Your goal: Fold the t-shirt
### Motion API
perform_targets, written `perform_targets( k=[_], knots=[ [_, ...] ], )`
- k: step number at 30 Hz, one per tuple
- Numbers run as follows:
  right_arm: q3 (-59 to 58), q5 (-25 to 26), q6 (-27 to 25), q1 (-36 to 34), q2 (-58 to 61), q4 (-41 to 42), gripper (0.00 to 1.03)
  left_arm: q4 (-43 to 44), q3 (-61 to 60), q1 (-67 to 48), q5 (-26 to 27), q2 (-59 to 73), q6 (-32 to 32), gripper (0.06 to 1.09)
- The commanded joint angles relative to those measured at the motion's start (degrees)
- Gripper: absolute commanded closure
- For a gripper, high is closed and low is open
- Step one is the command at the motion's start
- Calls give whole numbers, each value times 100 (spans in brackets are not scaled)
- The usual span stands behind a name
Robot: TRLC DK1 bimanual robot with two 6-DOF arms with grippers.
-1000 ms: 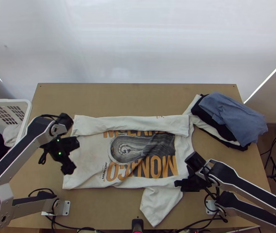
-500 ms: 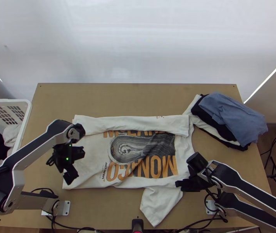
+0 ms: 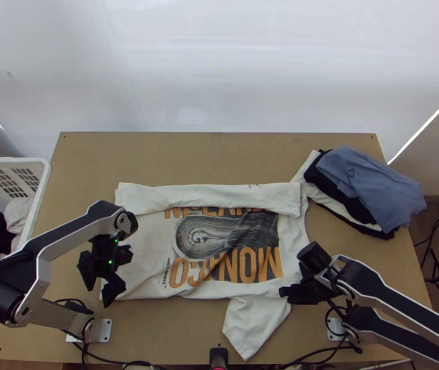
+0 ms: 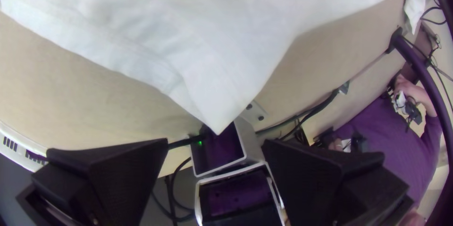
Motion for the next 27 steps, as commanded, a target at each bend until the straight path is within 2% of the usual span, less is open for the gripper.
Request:
perform_targets(
  k=[1,10,11,15,16,18,27],
  knots=[
    [0,4,2,0,4,26,100,246,-203,-95,167,36,-79,11],
    [0,4,2,0,4,26,100,598,-440,-341,326,-78,88,11],
    [0,4,2,0,4,26,100,686,-502,-350,326,-69,62,15],
    [0,4,2,0,-5,26,100,747,-633,-288,563,-69,-17,49],
    [0,4,2,0,-5,26,100,844,-660,-271,633,-105,-44,64],
    [0,4,2,0,-5,26,100,1266,-704,-191,809,-210,-202,105],
    [167,12,-7,-123,-32,-10,100,2356,-616,160,923,-166,-703,105]
  ],
)
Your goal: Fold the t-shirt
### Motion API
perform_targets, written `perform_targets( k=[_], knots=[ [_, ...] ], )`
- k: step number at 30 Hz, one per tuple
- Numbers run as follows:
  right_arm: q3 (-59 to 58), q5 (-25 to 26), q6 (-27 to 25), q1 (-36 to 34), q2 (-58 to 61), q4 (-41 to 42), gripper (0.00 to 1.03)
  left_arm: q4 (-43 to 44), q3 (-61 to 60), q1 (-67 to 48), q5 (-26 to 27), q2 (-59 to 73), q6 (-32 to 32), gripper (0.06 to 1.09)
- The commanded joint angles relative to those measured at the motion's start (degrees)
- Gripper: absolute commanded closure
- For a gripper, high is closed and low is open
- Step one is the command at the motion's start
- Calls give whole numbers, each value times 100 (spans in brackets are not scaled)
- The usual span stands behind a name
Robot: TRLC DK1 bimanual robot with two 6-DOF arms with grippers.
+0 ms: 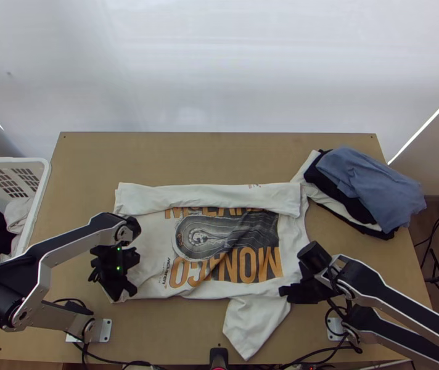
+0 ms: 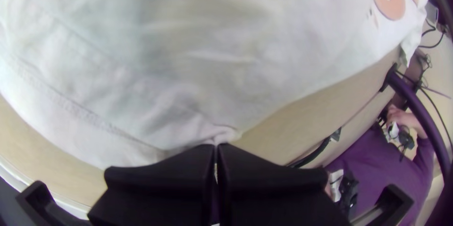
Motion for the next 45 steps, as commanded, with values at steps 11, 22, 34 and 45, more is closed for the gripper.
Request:
perform_targets(
  k=[11,22,34,45],
  knots=[
    [952,19,-51,-721,-23,-174,100,655,1514,1183,807,-701,-1491,105],
    [1049,28,-394,-1336,-181,-517,100,506,1654,1684,1273,-1369,-1421,105],
    [1453,10,-490,-1643,-216,-693,100,-804,2612,1781,1782,-1896,-1289,105],
    [1655,19,-640,-2092,-436,-842,100,-760,2419,2695,1817,-2107,-709,105]
  ],
)
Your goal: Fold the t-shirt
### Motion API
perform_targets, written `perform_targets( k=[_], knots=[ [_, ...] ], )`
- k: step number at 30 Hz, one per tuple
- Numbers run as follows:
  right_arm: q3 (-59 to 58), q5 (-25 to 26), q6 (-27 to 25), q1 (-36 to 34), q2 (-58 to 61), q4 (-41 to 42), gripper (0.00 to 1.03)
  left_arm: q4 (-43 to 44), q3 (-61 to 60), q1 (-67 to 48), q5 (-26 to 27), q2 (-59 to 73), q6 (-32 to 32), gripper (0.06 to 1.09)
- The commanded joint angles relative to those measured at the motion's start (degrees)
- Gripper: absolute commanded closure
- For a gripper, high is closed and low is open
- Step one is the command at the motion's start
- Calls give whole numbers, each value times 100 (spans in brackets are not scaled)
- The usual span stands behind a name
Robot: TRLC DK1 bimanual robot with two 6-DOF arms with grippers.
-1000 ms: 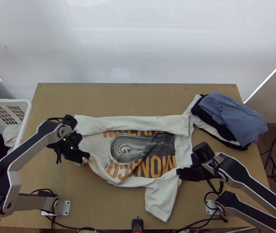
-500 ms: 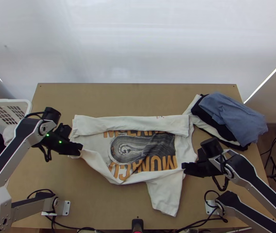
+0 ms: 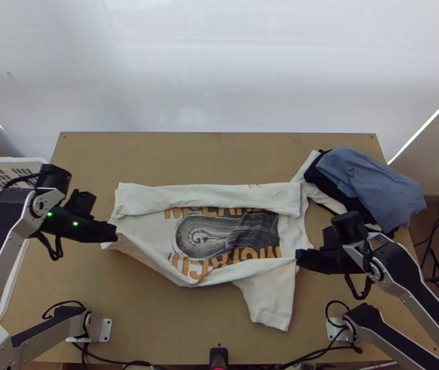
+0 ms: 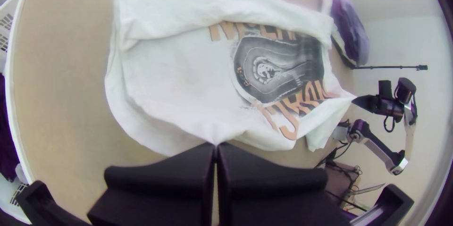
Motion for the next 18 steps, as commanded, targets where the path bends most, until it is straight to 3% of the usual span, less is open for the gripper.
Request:
perform_targets(
  k=[1,18],
  knots=[
    [176,-1,-98,-350,-93,-110,100,-8,-191,746,27,3,504,105],
    [808,-9,-186,-675,356,180,100,572,-393,1564,124,820,988,105]
  ],
)
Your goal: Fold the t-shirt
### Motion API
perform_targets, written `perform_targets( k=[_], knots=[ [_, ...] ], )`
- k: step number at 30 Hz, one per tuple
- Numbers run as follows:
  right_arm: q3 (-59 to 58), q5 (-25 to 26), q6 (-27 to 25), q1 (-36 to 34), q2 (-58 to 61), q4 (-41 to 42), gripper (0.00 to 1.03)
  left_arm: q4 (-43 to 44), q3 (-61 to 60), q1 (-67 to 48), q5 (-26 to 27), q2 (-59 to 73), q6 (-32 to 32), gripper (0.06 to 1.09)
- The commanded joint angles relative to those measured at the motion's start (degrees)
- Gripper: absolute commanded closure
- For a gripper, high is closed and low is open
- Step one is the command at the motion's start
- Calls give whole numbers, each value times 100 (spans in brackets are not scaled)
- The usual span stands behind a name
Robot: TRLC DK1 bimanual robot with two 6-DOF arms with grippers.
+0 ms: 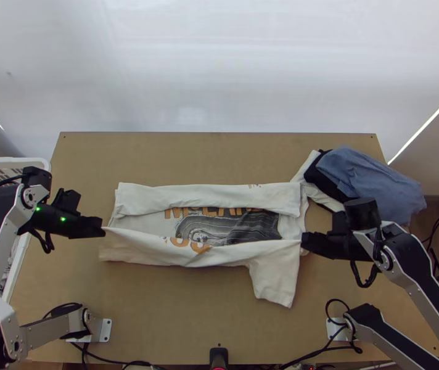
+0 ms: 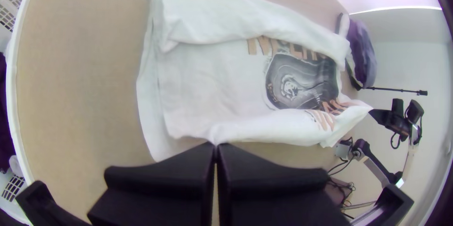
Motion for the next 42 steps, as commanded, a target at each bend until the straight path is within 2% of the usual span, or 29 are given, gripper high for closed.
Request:
perform_targets(
  k=[1,9,14,15,16,17,18,24,26,30,36,40,42],
  knots=[
    [166,-3,-53,-142,120,103,100,233,-50,318,4,353,199,105],
    [280,-3,-158,-283,322,174,100,550,135,555,-5,924,216,105],
    [289,-3,-176,-291,366,183,100,1051,170,547,4,1240,85,103],
    [280,-3,-176,-283,366,183,100,1262,187,503,4,1293,-100,86],
    [263,-3,-176,-283,366,183,100,1367,196,441,4,1302,-144,57],
    [254,-3,-176,-283,366,183,100,1464,179,424,4,1293,-144,22],
    [254,-3,-176,-283,366,183,100,1499,152,371,-5,1302,-118,10],
    [227,-12,-176,-274,278,174,100,1103,240,318,-146,1161,155,10],
    [192,-12,-176,-274,260,165,100,602,231,353,-233,1223,234,10],
    [157,-12,-158,-247,269,174,100,418,-103,98,-840,1223,375,10],
    [157,-12,-114,-186,295,200,100,1112,-648,-332,-928,1240,366,11],
    [131,-12,-105,-186,243,200,100,1596,-876,-543,-822,1267,287,26],
    [122,-12,-105,-186,216,191,100,1692,-902,-587,-603,1267,260,39]
  ],
)
